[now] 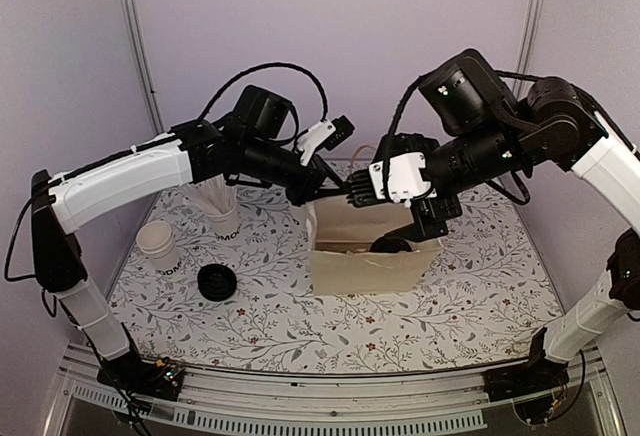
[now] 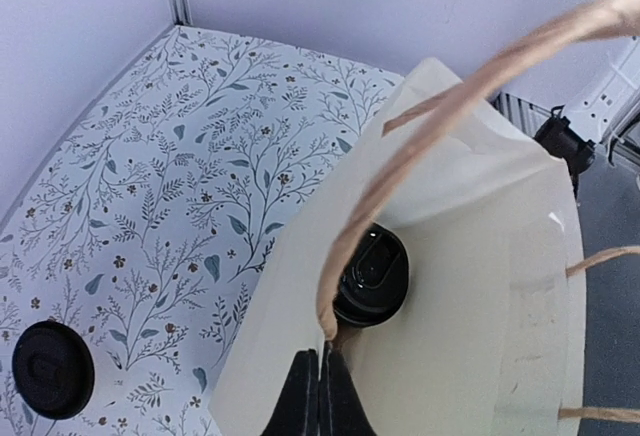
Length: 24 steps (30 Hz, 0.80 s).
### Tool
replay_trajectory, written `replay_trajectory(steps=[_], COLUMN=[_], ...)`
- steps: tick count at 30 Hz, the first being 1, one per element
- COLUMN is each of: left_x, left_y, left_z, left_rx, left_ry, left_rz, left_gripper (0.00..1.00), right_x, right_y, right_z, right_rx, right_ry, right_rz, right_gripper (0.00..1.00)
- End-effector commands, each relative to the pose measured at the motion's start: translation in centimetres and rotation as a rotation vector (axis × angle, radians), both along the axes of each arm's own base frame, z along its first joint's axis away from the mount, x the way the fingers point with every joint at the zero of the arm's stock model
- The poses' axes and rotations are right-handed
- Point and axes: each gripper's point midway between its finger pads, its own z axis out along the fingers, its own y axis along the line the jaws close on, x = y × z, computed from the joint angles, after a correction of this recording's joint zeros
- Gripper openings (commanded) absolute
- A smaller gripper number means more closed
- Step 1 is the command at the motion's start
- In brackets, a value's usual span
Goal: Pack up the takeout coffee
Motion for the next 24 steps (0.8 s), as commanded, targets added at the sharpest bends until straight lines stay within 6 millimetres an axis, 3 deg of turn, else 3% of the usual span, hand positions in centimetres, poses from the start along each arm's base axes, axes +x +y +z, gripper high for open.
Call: replay_trajectory(steps=[1, 6, 12, 18, 24], left_x=[0.4, 0.0, -2.8, -6.4, -10.0], left_y=[-0.1, -0.5, -0.9, -1.4, -2.0], left_z=[2.5, 2.8, 1.6, 0.7, 0.3], left_rx=[-0.055, -0.043, -0.003, 0.015, 0.022], left_ry=[-0.107, -0.158, -0.190, -0.185, -0.176], left_rz=[0.025, 0.041, 0.026, -0.016, -0.042], left_gripper=[0.00, 0.00, 0.00, 0.00, 0.00], right_x=[1.6, 5.5, 9.8, 11.4, 11.7], right_y=[-1.6, -4.6, -10.0, -13.7, -15.3], right_z=[2.0, 2.9, 0.7, -0.9, -1.2], right_rx=[0.037, 0.060, 0.062, 0.064, 0.083], right_ry=[-0.115, -0.157, -0.151, -0.130, -0.102], right_rz=[-0.077, -0.203, -0.373, -0.472, -0.516], right_gripper=[0.92, 0.92, 0.92, 0.92, 0.92])
